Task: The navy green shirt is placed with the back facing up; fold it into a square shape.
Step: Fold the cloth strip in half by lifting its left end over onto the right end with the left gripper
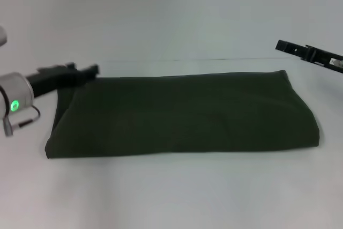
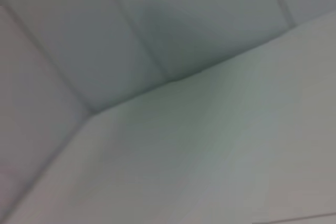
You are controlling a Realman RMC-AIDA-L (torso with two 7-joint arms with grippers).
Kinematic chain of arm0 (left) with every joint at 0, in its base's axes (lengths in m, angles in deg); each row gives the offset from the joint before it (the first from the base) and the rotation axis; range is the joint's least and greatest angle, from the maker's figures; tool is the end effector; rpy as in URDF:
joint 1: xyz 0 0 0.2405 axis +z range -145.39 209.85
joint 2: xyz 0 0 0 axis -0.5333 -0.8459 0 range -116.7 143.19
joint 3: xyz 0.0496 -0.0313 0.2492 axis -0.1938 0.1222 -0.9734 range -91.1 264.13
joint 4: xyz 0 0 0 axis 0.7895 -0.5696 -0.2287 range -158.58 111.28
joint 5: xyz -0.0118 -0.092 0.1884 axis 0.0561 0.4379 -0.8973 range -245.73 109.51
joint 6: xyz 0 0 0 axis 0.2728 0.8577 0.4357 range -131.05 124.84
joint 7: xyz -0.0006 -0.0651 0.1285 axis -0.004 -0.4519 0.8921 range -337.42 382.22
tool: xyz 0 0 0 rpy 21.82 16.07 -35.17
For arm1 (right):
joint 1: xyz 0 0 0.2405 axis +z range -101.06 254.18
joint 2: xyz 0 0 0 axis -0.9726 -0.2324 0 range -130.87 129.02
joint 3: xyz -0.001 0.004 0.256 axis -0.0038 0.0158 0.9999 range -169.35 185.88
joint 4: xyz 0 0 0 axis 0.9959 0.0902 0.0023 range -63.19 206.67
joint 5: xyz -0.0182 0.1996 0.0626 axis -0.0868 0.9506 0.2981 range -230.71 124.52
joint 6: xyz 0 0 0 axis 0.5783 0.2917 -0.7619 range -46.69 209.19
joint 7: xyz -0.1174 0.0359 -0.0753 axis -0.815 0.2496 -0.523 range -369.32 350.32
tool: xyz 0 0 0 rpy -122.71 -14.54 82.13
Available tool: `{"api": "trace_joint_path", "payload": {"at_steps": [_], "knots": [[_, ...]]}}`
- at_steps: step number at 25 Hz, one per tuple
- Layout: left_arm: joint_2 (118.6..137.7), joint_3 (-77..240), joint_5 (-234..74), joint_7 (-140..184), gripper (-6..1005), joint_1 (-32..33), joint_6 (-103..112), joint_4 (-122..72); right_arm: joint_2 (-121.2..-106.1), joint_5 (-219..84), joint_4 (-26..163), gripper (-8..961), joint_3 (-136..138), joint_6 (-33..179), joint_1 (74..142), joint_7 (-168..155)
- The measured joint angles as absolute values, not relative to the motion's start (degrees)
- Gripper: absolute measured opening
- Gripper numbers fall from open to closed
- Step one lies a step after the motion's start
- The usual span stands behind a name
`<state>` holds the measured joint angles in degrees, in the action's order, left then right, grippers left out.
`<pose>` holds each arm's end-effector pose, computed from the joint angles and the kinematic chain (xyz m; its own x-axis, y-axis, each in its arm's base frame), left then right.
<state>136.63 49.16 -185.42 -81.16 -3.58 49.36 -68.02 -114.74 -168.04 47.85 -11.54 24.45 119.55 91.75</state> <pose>-0.2676 0.4203 0.0242 0.5852 0.4849 0.6500 0.8093 -0.4000 -0.4302 0.2841 0.4380 0.0490 0.3451 -0.5121 -0.7866 -0.9285 -0.3084 -0.2066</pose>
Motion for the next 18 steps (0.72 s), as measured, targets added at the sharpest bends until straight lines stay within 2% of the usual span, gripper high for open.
{"api": "trace_joint_path", "payload": {"at_steps": [2,8,18], "knots": [[136.48,49.1,-185.6,-83.2,642,-2.6,55.0,-69.1,-114.49,-167.8,47.0,747,-11.6,18.5,118.0,92.6],[136.17,49.1,-186.0,-90.9,673,1.1,67.6,-72.9,-114.41,-168.1,44.9,825,-11.9,4.7,114.1,94.3],[133.66,49.5,-186.2,-102.5,687,5.5,76.3,-73.1,-114.38,-168.2,44.6,824,-13.3,-2.2,109.6,94.7]]}}
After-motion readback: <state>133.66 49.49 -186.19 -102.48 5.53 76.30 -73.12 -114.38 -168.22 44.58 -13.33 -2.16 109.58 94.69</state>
